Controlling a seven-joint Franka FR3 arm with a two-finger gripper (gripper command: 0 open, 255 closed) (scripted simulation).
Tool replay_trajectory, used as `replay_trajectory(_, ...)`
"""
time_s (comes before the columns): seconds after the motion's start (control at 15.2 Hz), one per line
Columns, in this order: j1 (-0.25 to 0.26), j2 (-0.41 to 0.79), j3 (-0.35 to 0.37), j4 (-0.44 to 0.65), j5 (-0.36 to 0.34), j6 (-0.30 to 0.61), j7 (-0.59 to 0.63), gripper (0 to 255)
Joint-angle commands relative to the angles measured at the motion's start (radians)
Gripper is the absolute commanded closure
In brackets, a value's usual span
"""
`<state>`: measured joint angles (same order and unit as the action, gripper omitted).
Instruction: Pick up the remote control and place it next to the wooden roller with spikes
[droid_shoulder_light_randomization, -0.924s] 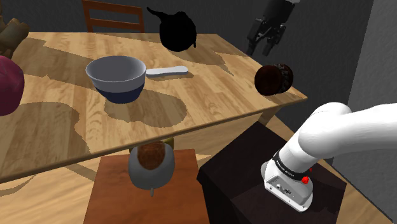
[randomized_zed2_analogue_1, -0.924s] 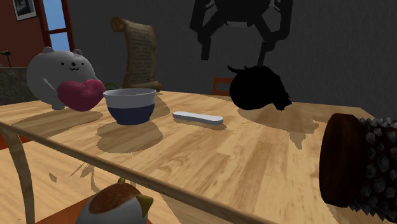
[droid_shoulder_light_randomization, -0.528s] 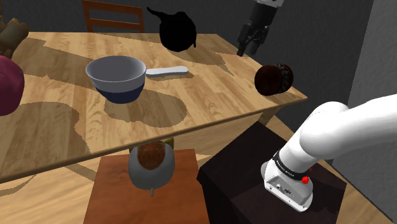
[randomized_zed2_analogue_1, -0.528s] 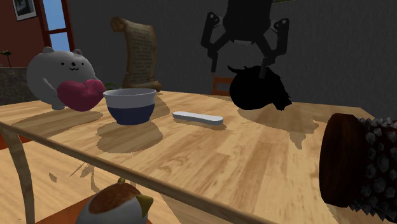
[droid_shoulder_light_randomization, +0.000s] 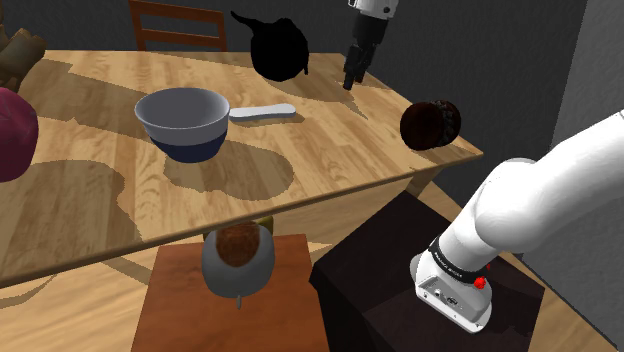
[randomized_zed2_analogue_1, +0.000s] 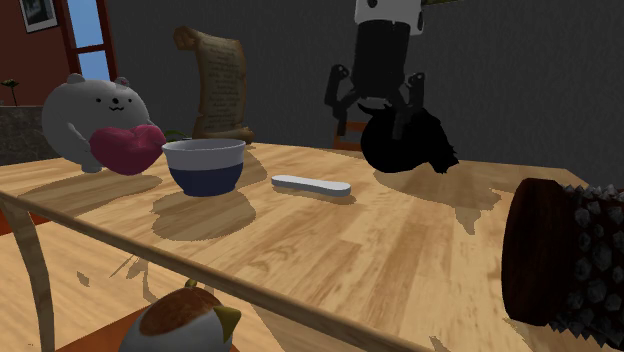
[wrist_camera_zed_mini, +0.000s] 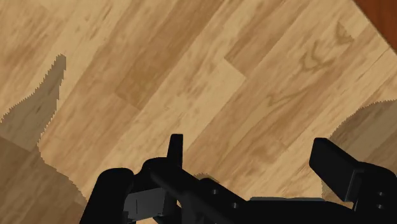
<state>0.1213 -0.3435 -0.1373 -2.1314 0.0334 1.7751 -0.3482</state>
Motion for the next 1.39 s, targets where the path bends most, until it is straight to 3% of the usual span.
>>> replay_trajectory(0.0, 0.019, 0.074, -0.006, 0.036, -0.002, 0.037, -0.081, 0)
replay_trajectory(0.73, 0.087, 0.463, 0.029, 0.34, -0.002, 0.13, -0.451, 0)
replay_trajectory(1.32, 0.131, 0.718, 0.097, 0.591, -0.039, 0.151, -0.67, 0)
